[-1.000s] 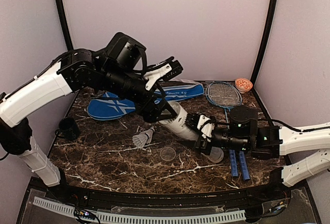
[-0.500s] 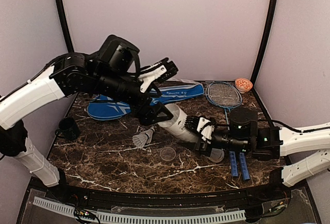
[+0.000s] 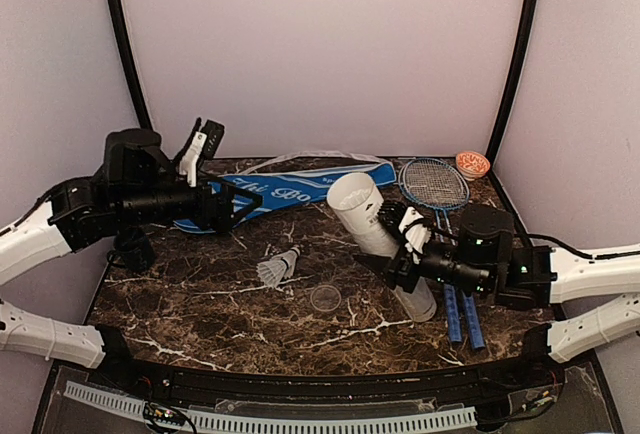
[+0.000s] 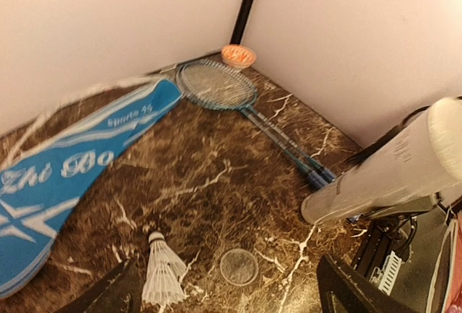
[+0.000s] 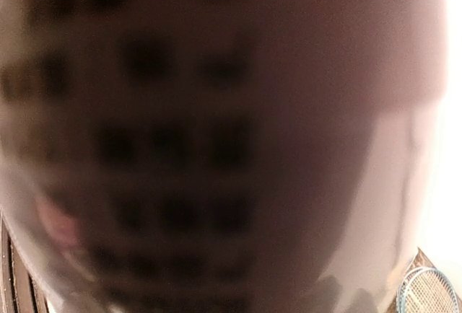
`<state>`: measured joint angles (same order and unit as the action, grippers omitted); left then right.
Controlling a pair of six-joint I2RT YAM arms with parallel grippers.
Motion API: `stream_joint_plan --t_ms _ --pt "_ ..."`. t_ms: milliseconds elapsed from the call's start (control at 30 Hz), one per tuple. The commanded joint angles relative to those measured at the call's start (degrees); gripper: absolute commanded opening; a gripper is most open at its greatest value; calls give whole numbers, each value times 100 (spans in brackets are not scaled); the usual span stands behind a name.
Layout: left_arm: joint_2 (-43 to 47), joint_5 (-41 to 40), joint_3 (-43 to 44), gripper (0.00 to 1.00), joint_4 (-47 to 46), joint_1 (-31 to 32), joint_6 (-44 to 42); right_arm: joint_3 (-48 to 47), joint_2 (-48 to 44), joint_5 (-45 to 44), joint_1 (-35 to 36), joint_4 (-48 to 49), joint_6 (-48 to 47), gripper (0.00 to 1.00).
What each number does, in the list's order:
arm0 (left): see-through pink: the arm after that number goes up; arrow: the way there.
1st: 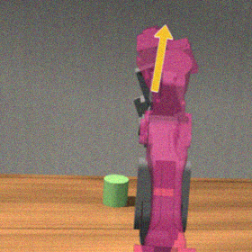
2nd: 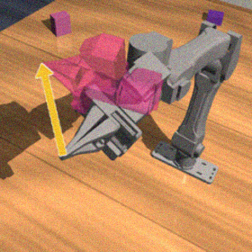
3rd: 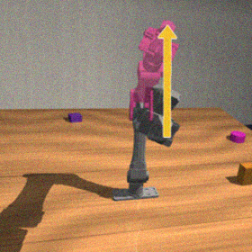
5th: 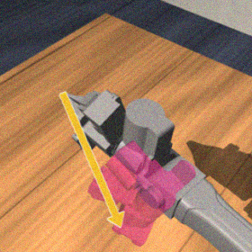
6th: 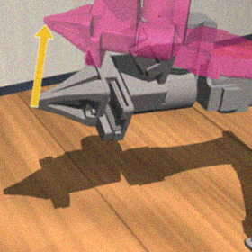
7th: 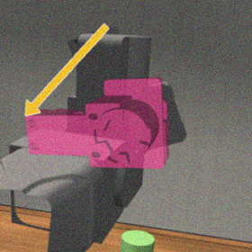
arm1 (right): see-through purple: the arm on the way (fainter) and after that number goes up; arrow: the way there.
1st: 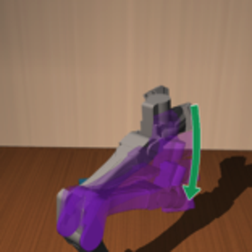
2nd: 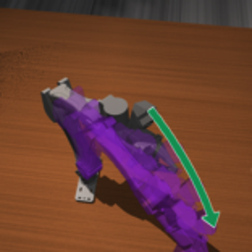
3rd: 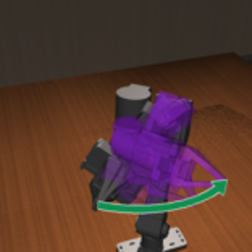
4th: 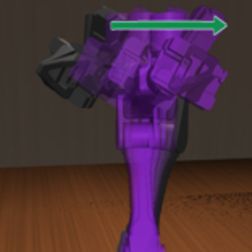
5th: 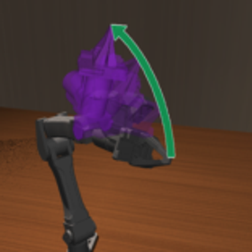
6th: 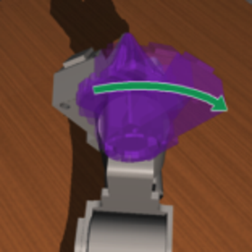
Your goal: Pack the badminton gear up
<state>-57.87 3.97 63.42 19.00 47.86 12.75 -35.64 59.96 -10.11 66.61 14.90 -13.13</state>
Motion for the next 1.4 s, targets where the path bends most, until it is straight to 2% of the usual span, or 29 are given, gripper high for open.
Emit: stream_joint_plan --t_ms 0,167,300,400,700,1067,1133,1200,1367 --pt "176 -516 -1307 83 -924 -114 1298 -9 -101 -188 -106 292 444 57" --pt "370 -581 -3070 70 -2210 -109 2455 -30 -65 -237 -205 202 603 57" --pt "250 -741 -3983 63 -3032 -49 2965 -32 -27 -211 -254 179 640 57" --pt "-13 -901 -4276 61 -3477 21 3071 -62 33 -189 -283 163 666 57" --pt "-1220 -658 -4359 56 -4952 31 3089 -121 125 -167 -300 158 680 57" --pt "-2768 -721 -3687 46 -5672 26 3168 -116 41 -245 -299 51 658 57" --pt "-2875 -816 -3578 41 -5584 -5 3141 -106 33 -255 -299 42 642 57" --pt "-2928 -865 -3505 30 -5388 -125 3130 -98 33 -263 -302 39 636 57" --pt "-3013 -650 -3326 11 -5050 -681 2782 -101 37 -275 -300 20 591 57"
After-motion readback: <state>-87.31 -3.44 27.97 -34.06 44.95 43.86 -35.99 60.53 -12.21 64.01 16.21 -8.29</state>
